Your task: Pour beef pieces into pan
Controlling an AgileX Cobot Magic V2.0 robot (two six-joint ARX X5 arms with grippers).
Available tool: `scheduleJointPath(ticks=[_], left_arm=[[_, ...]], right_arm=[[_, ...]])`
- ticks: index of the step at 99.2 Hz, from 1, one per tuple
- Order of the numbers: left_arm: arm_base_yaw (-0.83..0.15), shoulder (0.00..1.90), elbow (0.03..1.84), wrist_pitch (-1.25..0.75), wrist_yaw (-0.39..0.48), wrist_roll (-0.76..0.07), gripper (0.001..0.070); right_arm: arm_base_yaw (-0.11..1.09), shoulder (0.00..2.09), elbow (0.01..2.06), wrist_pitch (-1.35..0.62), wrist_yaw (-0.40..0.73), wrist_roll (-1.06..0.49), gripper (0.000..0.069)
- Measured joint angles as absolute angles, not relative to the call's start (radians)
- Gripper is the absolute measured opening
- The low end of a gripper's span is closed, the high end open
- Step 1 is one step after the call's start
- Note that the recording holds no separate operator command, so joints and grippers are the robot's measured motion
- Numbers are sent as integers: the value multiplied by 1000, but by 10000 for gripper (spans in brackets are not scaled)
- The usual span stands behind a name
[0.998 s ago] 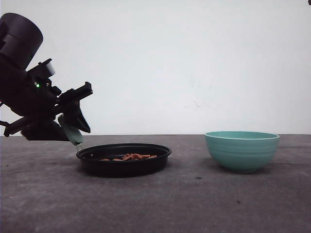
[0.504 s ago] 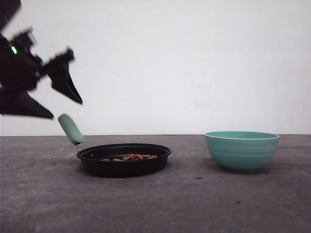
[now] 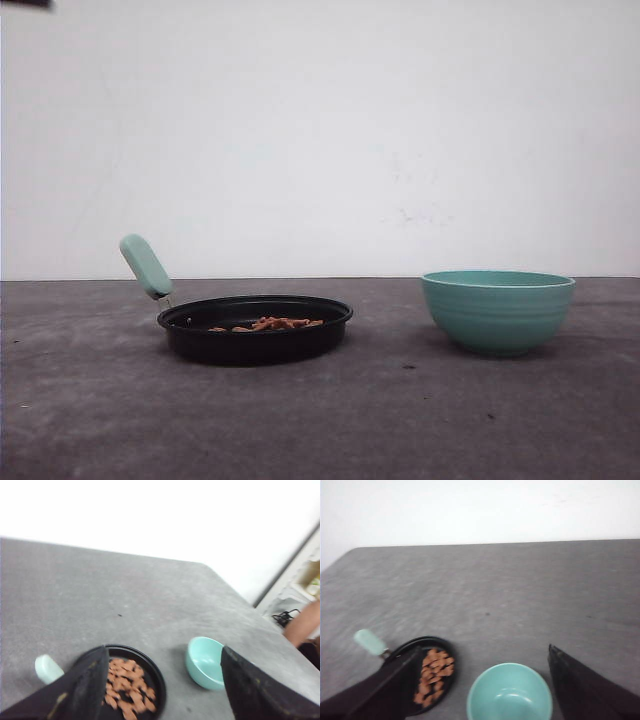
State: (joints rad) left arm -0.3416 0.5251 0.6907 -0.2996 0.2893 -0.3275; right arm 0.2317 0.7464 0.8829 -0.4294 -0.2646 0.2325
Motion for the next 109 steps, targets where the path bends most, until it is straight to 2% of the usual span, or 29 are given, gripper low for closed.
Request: scheduleJointPath(ticks=[15, 20, 24, 30, 33, 38, 45, 60, 109], left_arm=[[-342, 370, 691, -391, 279, -302, 426], [-342, 340, 691, -411, 263, -299, 401], [-342, 323, 691, -430, 257, -296, 346], [-342, 299, 691, -458, 241, -295, 177], [-342, 292, 691, -468, 235, -295, 116], [-342, 285, 691, -476, 231, -295, 63], [-342, 284, 691, -476, 231, -295, 34], [-342, 284, 691, -477, 231, -295, 25], [-342, 284, 691, -484, 231, -295, 25]], right_arm=[[250, 744, 883, -430, -268, 233, 495], [255, 744, 883, -430, -268, 233, 468], [255, 744, 883, -430, -269, 233, 402], [255, 744, 883, -430, -270, 232, 232], [255, 744, 883, -429, -269, 231, 151], [255, 744, 883, -429, -270, 227, 76], [255, 744, 883, -422, -269, 224, 31], [255, 744, 883, -408, -269, 225, 12], [255, 744, 883, -407, -269, 225, 11]])
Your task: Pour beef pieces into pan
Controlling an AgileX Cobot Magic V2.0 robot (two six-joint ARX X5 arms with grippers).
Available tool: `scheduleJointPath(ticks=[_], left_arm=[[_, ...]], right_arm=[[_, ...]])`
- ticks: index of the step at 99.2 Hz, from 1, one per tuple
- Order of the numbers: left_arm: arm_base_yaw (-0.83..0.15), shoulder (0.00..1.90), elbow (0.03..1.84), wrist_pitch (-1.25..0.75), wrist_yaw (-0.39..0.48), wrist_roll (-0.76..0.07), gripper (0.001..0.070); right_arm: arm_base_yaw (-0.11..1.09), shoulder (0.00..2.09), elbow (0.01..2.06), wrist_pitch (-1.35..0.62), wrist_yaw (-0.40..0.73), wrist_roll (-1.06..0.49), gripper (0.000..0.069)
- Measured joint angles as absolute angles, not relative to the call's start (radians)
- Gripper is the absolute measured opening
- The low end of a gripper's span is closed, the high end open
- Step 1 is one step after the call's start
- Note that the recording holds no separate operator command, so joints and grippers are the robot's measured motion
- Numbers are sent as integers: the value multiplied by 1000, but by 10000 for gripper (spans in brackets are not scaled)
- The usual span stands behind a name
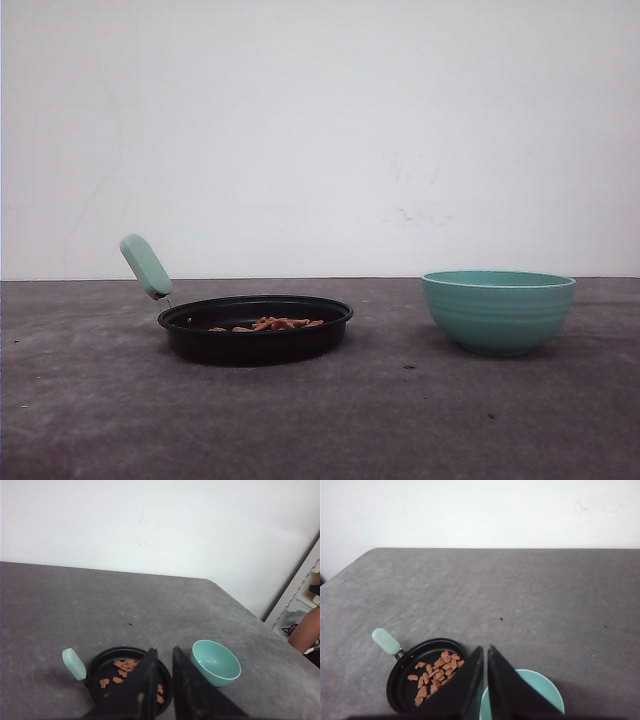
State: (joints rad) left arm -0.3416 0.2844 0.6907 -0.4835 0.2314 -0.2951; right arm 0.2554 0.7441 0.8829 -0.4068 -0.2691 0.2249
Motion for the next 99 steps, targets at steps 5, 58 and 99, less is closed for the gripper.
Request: scheduleJointPath(ticks=[5, 58, 99], left_arm=[[-342, 284, 691, -484, 231, -295, 25], [-228, 279, 641, -527, 89, -1, 25], [-43, 108, 245, -309, -2, 7, 25]], right_arm=[[255, 744, 883, -407, -269, 225, 11], [255, 744, 883, -406, -269, 225, 11], [255, 744, 883, -406, -269, 225, 11]])
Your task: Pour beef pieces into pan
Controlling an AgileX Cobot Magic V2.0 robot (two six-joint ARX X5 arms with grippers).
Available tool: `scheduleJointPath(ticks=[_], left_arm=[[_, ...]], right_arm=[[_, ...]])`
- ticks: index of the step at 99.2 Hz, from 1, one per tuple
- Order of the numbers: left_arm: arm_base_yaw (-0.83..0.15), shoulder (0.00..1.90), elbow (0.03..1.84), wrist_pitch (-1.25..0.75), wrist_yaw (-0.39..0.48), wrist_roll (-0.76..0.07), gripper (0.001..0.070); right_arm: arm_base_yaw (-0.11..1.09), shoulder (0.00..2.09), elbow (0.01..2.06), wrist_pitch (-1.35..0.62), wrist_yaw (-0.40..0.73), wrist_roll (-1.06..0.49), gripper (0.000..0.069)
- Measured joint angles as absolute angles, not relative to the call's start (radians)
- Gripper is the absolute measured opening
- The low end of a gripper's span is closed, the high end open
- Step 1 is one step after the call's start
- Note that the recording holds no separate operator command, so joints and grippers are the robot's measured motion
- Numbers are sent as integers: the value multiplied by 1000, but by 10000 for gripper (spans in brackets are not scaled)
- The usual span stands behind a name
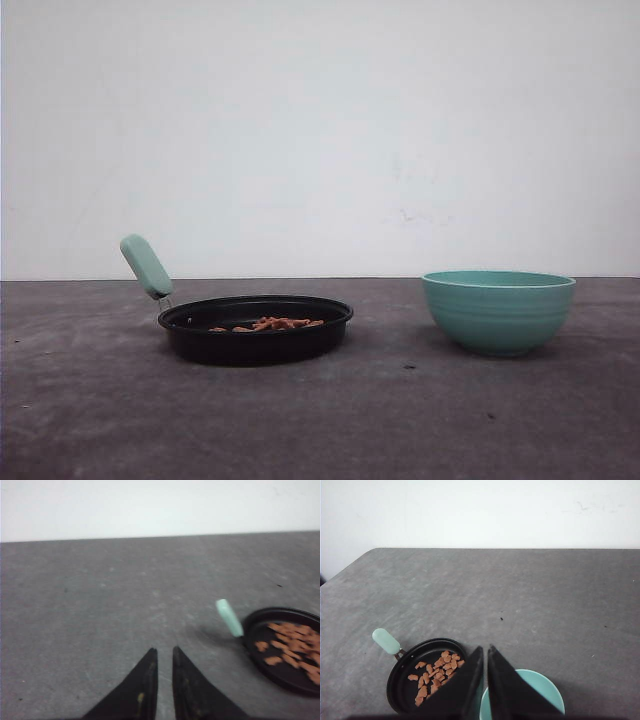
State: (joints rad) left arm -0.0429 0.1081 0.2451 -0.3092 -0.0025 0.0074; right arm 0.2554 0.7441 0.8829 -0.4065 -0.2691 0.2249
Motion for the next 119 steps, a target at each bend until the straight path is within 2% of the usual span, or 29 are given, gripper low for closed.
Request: scheduleJointPath(ticks=[17, 36, 119], left_arm=[[-16, 52, 131, -279, -6, 7, 25], [-13, 4, 54, -242, -47, 5, 25], [-14, 4, 48, -223, -49, 7, 25]], right_arm=[[255, 744, 883, -406, -269, 225, 11], [255, 744, 883, -406, -269, 225, 11], [255, 744, 883, -402, -268, 225, 11]])
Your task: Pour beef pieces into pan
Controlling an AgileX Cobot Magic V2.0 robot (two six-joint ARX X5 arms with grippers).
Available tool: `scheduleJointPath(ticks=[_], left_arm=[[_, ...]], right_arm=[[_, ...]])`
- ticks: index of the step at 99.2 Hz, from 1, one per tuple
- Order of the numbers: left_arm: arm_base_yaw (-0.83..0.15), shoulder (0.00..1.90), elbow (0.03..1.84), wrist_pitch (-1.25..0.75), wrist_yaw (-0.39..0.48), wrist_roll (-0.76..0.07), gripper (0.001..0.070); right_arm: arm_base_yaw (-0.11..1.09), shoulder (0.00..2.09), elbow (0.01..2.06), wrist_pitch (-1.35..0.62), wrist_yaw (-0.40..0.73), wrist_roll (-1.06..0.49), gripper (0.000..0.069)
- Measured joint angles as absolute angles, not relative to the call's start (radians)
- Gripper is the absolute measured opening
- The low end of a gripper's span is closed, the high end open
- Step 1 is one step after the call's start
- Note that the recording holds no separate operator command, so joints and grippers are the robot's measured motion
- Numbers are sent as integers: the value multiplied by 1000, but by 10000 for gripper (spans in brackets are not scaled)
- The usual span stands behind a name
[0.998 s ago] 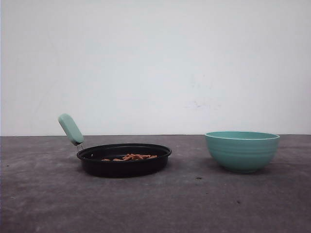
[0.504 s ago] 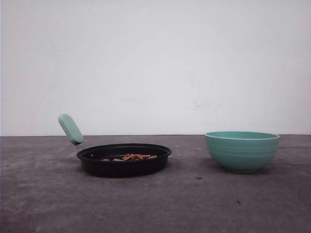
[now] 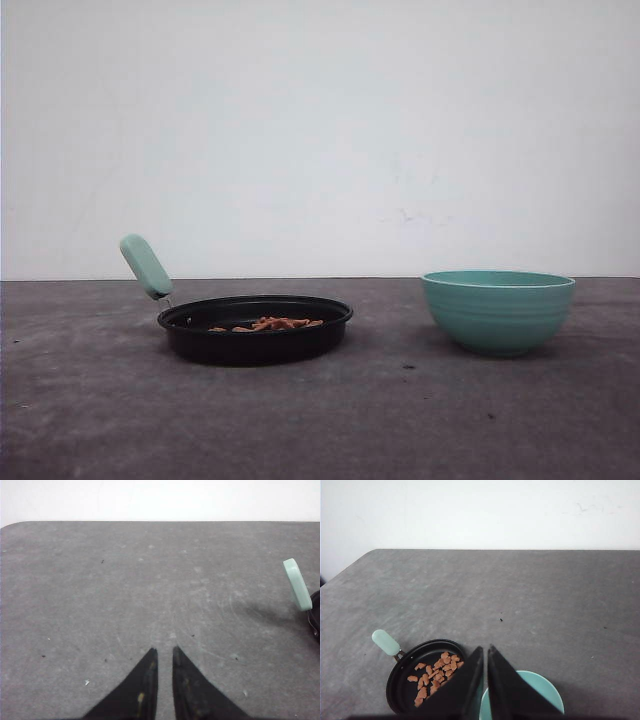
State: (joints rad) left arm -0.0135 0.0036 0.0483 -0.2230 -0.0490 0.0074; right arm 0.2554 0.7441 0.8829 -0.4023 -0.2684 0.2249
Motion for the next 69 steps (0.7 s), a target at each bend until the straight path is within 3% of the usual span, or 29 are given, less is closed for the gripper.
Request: scheduleJointPath(ticks=[28, 54, 69], left_arm=[[-13, 4, 48, -223, -49, 8, 25], [-14, 4, 48, -223, -49, 7, 25], [-13, 4, 48, -223, -49, 7, 25]], right_arm=[[255, 744, 883, -402, -256, 224, 11], [224, 742, 883, -401, -37, 119, 11], [131, 693, 857, -397, -25, 7, 11]])
